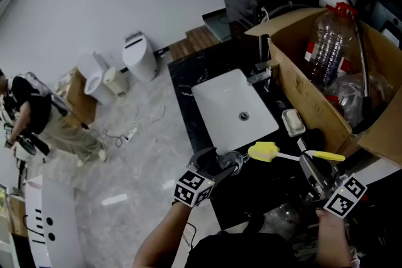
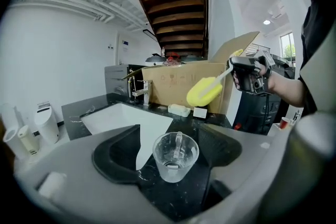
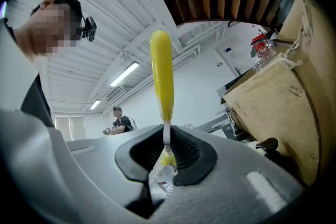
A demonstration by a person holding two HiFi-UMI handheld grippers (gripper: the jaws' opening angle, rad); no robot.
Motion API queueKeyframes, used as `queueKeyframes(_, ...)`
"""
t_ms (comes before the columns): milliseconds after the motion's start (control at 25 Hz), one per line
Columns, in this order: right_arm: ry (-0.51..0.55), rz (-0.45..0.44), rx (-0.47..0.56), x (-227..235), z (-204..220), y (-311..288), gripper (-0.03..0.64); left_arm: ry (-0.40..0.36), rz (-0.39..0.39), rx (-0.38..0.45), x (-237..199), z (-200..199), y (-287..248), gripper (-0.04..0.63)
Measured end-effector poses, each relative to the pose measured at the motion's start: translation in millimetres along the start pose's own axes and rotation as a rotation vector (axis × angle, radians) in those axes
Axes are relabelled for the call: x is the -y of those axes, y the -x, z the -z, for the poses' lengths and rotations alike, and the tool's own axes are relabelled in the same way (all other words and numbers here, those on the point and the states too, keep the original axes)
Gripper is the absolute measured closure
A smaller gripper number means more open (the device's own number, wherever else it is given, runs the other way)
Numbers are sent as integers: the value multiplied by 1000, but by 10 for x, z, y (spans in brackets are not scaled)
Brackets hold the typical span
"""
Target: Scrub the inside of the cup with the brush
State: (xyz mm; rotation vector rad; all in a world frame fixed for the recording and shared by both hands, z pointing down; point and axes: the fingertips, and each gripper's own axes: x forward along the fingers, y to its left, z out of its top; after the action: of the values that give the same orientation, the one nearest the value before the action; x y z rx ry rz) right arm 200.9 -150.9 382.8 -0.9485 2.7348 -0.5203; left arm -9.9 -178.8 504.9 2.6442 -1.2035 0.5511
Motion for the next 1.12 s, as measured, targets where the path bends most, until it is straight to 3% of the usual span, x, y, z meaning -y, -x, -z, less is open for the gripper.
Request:
queueKeyframes(440,76,-27,-13,-765,137,-314,576,78,-62,107,-160,-94,1136,318)
queueKeyframes(920,182,-76,-55,-1836,365,-542,577,73,-167,247,-350,19,2383,548)
queueKeyframes(1120,264,-84,-70,-2013,322,-581,577,94,-232,287,-452,47,2643,577)
